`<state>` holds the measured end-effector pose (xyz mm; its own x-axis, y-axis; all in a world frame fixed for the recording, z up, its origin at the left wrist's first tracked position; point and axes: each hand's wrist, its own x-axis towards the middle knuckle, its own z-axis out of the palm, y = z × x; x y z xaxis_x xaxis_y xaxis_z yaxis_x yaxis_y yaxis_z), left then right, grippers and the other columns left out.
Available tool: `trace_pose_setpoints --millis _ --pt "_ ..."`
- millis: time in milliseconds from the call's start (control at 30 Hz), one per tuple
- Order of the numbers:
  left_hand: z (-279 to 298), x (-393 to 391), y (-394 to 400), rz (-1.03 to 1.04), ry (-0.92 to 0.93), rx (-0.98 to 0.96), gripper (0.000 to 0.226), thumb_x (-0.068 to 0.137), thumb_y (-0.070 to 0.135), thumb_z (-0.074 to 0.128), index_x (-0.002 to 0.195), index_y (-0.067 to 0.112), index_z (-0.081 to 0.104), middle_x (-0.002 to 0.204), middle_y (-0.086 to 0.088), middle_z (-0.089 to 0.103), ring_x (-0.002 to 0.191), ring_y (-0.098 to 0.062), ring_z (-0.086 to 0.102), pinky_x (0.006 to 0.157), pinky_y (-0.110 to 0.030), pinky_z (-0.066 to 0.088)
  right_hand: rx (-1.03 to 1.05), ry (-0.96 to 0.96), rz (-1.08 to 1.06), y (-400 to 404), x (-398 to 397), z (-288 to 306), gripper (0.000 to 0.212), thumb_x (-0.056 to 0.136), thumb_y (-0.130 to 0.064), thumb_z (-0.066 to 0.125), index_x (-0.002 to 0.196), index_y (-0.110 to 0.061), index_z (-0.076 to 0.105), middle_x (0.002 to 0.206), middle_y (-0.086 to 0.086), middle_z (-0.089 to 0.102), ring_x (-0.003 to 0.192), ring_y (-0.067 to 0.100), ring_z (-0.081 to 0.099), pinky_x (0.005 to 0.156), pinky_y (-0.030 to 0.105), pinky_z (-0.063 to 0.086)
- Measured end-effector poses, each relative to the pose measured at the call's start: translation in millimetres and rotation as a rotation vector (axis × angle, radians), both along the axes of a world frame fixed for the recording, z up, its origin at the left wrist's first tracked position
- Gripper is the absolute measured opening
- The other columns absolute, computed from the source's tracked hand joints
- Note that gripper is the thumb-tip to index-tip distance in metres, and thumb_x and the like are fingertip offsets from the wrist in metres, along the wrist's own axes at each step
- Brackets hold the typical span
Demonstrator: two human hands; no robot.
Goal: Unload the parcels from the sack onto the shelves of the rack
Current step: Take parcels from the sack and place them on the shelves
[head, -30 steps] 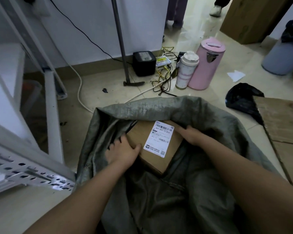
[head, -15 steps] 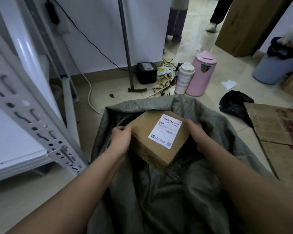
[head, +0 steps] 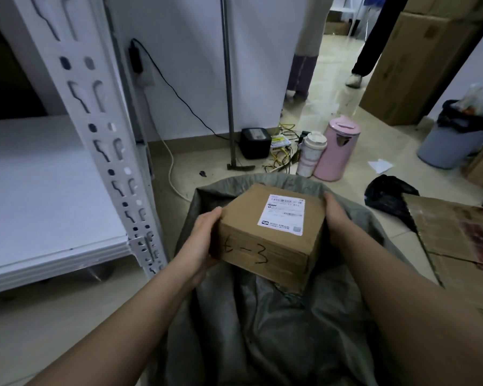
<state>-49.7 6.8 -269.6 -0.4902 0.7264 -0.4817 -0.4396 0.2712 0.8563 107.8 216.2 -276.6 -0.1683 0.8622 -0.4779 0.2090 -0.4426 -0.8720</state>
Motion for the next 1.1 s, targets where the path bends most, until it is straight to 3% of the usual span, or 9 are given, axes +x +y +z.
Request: trace_pose_setpoints --millis 133,267,400,533,700,800,867,1000,1100 --pt "10.5 -0.9 -4.4 -0.026 -0.043 -0.116 0.038 0.086 0.054 0.053 0.111 0.027 0.056 0.107 -0.006 0.057 0.097 -0.024 0.056 0.083 -0.04 0.051 -0.052 0.109 0.002 -14.4 0.8 0.4 0.044 0.097 -0.05 0.043 0.087 -0.011 0.061 0.074 0.006 0.065 0.077 0.021 0.061 0.086 0.032 0.049" --pt "18.2 -3.9 -5.2 0.018 -0.05 -0.101 0.031 0.088 0.05 0.051 0.105 0.025 0.056 0.1 -0.008 0.056 0.095 -0.026 0.056 0.091 -0.046 0.049 -0.087 0.213 0.09 -24.6 -6.4 8.3 0.05 0.093 -0.057 0.043 0.099 -0.015 0.069 0.09 0.009 0.072 0.087 0.026 0.066 0.086 0.034 0.05" --pt "18.2 5.9 0.2 0.075 -0.089 -0.092 0.03 0.09 0.051 0.047 0.1 0.024 0.057 0.097 -0.007 0.057 0.089 -0.024 0.057 0.073 -0.039 0.053 -0.074 0.201 0.178 -25.9 -8.2 6.8 0.056 0.091 -0.063 0.043 0.109 -0.019 0.071 0.103 0.01 0.074 0.099 0.029 0.067 0.098 0.041 0.049" --pt "21.3 12.5 7.7 0.113 -0.077 -0.128 0.036 0.09 0.052 0.046 0.113 0.025 0.052 0.103 -0.008 0.056 0.092 -0.025 0.057 0.071 -0.038 0.054 -0.172 0.207 0.2 -32.2 -1.6 4.0 0.059 0.093 -0.064 0.038 0.096 -0.017 0.074 0.088 0.01 0.075 0.085 0.027 0.069 0.077 0.032 0.053" --pt "56.4 20.2 3.1 0.128 -0.117 -0.204 0.045 0.089 0.053 0.048 0.12 0.021 0.052 0.112 -0.011 0.06 0.098 -0.026 0.06 0.075 -0.038 0.054 -0.326 0.128 0.125 -60.8 11.9 35.7 0.059 0.091 -0.067 0.039 0.105 -0.02 0.072 0.096 0.011 0.074 0.091 0.029 0.068 0.075 0.035 0.054" --pt "97.7 25.4 -3.4 0.145 -0.18 -0.26 0.052 0.086 0.055 0.048 0.124 0.02 0.052 0.114 -0.012 0.061 0.093 -0.024 0.061 0.059 -0.031 0.052 -0.382 0.075 0.094 -80.2 18.2 85.4 0.059 0.091 -0.067 0.039 0.115 -0.022 0.07 0.101 0.01 0.074 0.097 0.029 0.068 0.085 0.04 0.055" --pt "122.5 29.0 -10.7 0.168 -0.23 -0.277 0.051 0.086 0.054 0.048 0.122 0.019 0.055 0.105 -0.011 0.062 0.086 -0.023 0.061 0.056 -0.029 0.05 -0.414 0.058 0.074 -92.0 21.6 120.1 0.058 0.09 -0.067 0.042 0.118 -0.023 0.068 0.105 0.01 0.073 0.1 0.029 0.068 0.09 0.042 0.054" --pt "203.7 36.0 -26.2 0.194 -0.351 -0.363 0.063 0.073 0.06 0.057 0.122 0.02 0.056 0.113 -0.013 0.062 0.096 -0.029 0.062 0.061 -0.035 0.053 -0.509 0.045 0.084 -113.5 31.3 218.0 0.061 0.085 -0.068 0.05 0.121 -0.022 0.066 0.107 0.011 0.073 0.103 0.03 0.067 0.094 0.045 0.052" --pt "257.9 36.6 -35.7 0.184 -0.388 -0.411 0.079 0.056 0.066 0.066 0.121 0.022 0.059 0.116 -0.016 0.065 0.104 -0.036 0.063 0.078 -0.052 0.055 -0.573 0.051 0.11 -130.1 35.3 299.3 0.062 0.084 -0.072 0.047 0.111 -0.021 0.07 0.101 0.011 0.074 0.098 0.03 0.067 0.083 0.041 0.055"
